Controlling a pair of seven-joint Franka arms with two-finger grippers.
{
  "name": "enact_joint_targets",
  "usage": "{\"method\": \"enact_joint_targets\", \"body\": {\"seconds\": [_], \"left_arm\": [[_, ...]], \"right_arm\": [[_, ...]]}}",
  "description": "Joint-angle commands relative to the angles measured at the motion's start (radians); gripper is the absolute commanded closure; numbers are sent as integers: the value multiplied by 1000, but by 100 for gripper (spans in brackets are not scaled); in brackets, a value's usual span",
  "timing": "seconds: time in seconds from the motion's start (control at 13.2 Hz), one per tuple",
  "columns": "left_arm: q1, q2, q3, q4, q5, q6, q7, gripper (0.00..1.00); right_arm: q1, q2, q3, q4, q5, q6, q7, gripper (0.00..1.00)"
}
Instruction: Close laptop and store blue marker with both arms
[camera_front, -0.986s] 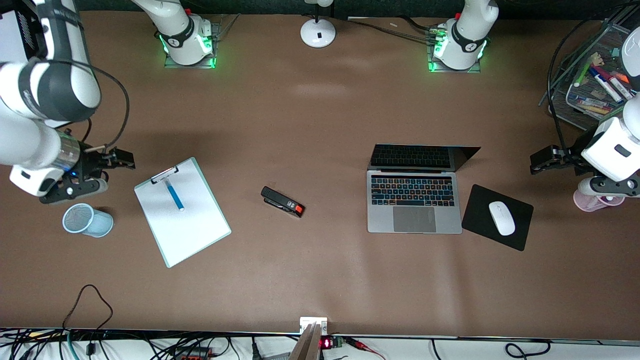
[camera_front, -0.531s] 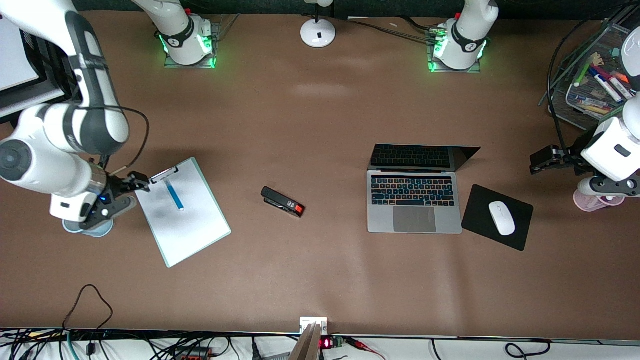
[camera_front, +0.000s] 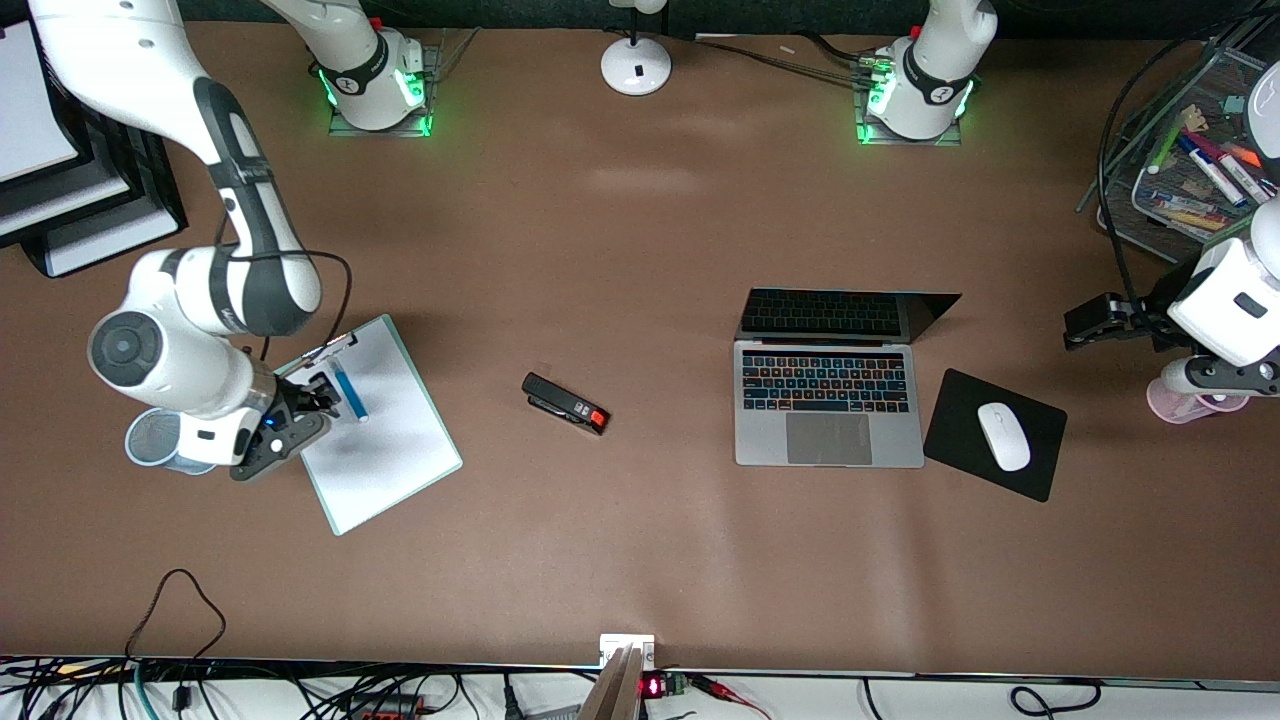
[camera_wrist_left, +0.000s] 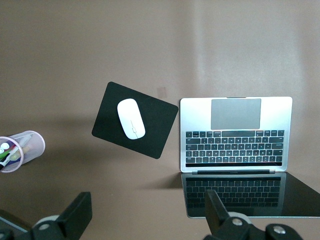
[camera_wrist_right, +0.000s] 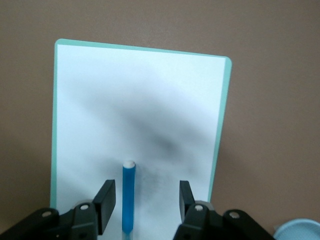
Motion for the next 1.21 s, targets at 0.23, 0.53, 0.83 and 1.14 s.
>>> {"method": "enact_joint_targets", "body": {"seconds": [0.23,0.53,0.83,1.14], "left_arm": [[3,-1,-7,3,16,-6,4,0],[3,-1,-8,3,16,-7,4,0],[3,-1,-8,3,16,-12,7,0],[4,-1,-8,5,10,-15,0,0]], "right_arm": [[25,88,0,41,12,6,-9,45],[19,109,0,33,10,0,-25,50],[24,137,0,33,10,6,-25,58],[17,147,-2,33,10,4,-25,62]]}}
